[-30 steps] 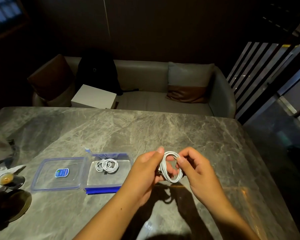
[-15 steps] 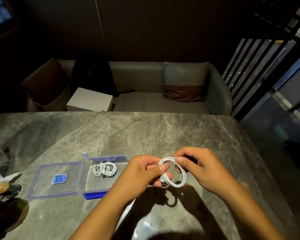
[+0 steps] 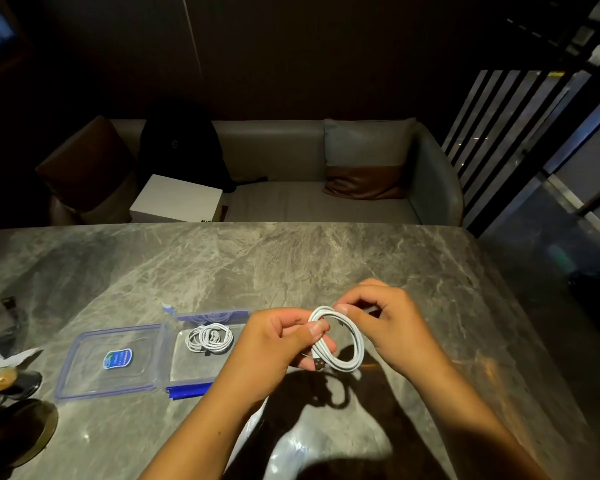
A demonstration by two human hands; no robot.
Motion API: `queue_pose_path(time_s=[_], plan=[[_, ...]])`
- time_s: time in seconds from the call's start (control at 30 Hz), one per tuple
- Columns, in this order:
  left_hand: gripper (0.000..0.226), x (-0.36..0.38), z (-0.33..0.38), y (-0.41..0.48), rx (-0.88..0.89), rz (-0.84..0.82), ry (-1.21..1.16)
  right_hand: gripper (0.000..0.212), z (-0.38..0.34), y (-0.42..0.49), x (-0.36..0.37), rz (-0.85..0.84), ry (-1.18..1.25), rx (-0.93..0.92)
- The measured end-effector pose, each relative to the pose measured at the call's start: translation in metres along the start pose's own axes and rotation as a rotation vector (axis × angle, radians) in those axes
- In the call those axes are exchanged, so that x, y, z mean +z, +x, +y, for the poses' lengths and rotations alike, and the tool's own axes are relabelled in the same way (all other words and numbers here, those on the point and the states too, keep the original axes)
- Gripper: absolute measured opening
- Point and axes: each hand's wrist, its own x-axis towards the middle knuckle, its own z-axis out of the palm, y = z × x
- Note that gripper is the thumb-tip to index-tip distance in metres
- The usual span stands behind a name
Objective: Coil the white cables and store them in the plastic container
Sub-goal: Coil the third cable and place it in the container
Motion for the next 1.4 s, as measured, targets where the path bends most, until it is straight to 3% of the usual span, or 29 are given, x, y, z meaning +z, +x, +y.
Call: queue_pose_path(time_s=[0.13,0.23,0.4,0.53,0.63,0.8,0.93,1.07,1.23,1.4], plan=[[0.016,-0.002,0.000,0.003,-0.010,0.048,0.021,0.031,-0.003,-0.003,0.003,-0.196,0.341,0.254],[0.015,-0.003,0.000,0.004,-0.017,0.063,0.020,0.015,-0.007,-0.005,0.004,-0.291,0.365,0.220],[0.015,0.001,0.001,0.004,-0.029,0.066,0.011,0.007,-0.006,-0.004,0.002,-0.272,0.573,0.347],[0.015,-0.003,0.000,0.006,-0.034,0.079,0.025,0.036,-0.006,-0.003,-0.003,-0.311,0.751,0.420],[0.016,-0.004,0.000,0.005,-0.055,0.076,-0.011,0.045,-0.008,-0.005,0.001,-0.349,0.765,0.337],[0.017,0.000,-0.001,0.005,-0.071,0.060,-0.075,0.013,-0.010,-0.004,0.014,-0.089,0.338,0.081],[0.012,0.002,-0.002,0.007,-0.080,0.068,-0.129,0.006,-0.007,-0.005,0.019,0.120,-0.018,-0.128],[0.012,0.000,-0.004,0.010,-0.064,0.090,-0.138,0.015,-0.011,-0.006,0.024,0.175,0.160,0.031],[0.015,-0.005,-0.007,0.014,-0.032,0.107,-0.108,0.011,-0.012,-0.005,0.025,0.138,0.478,0.204],[0.015,-0.007,-0.013,0.017,0.003,0.115,-0.033,0.012,-0.008,-0.002,0.024,0.109,0.637,0.349]])
